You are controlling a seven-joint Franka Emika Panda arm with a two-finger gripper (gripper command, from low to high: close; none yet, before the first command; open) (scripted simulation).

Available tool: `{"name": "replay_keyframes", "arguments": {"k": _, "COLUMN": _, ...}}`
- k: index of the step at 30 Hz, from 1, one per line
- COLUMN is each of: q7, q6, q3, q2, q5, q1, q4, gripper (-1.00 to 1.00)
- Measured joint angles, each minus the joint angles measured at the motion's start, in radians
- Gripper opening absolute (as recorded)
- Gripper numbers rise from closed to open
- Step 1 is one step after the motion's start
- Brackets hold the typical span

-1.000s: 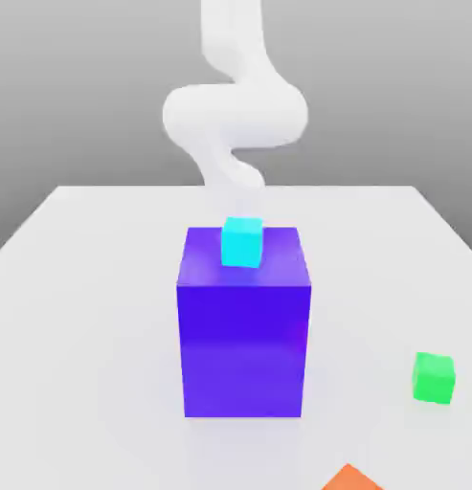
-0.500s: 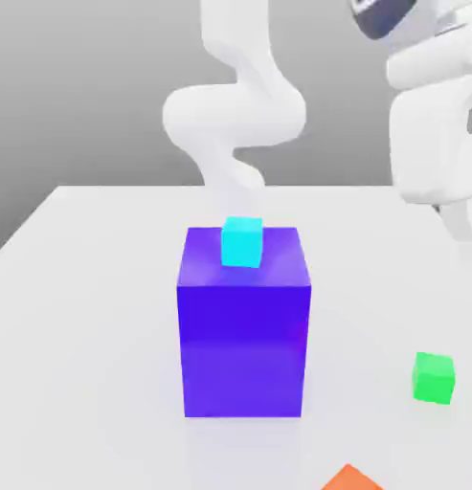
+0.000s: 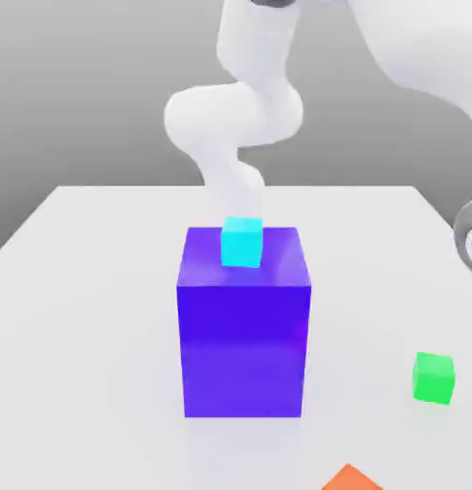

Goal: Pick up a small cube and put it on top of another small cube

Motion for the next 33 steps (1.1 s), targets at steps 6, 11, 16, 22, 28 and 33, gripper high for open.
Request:
{"name": "replay_keyframes", "arguments": {"k": 6, "q7": 0.006, "q6": 0.041, "q3": -0.012, "q2": 0.058, "q5": -0.011, "q1": 0.011, "q4": 0.015, "gripper": -1.00}}
{"name": "replay_keyframes", "arguments": {"k": 11, "q7": -0.004, "q6": -0.001, "q3": -0.001, "q2": 0.003, "q5": 0.003, "q1": 0.004, "q4": 0.001, "gripper": -1.00}}
{"name": "replay_keyframes", "arguments": {"k": 16, "q7": 0.028, "q6": -0.037, "q3": 0.009, "q2": -0.156, "q5": 0.016, "q1": 0.016, "q4": -0.120, "gripper": -1.00}}
{"name": "replay_keyframes", "arguments": {"k": 22, "q7": 0.103, "q6": 0.001, "q3": 0.021, "q2": -0.338, "q5": 0.029, "q1": 0.044, "q4": -0.336, "gripper": -1.00}}
{"name": "replay_keyframes", "arguments": {"k": 28, "q7": 0.128, "q6": 0.045, "q3": 0.058, "q2": -0.518, "q5": 0.109, "q1": 0.058, "q4": -0.555, "gripper": -1.00}}
{"name": "replay_keyframes", "arguments": {"k": 33, "q7": 0.160, "q6": 0.158, "q3": 0.049, "q2": -0.473, "q5": 0.101, "q1": 0.079, "q4": -0.624, "gripper": -1.00}}
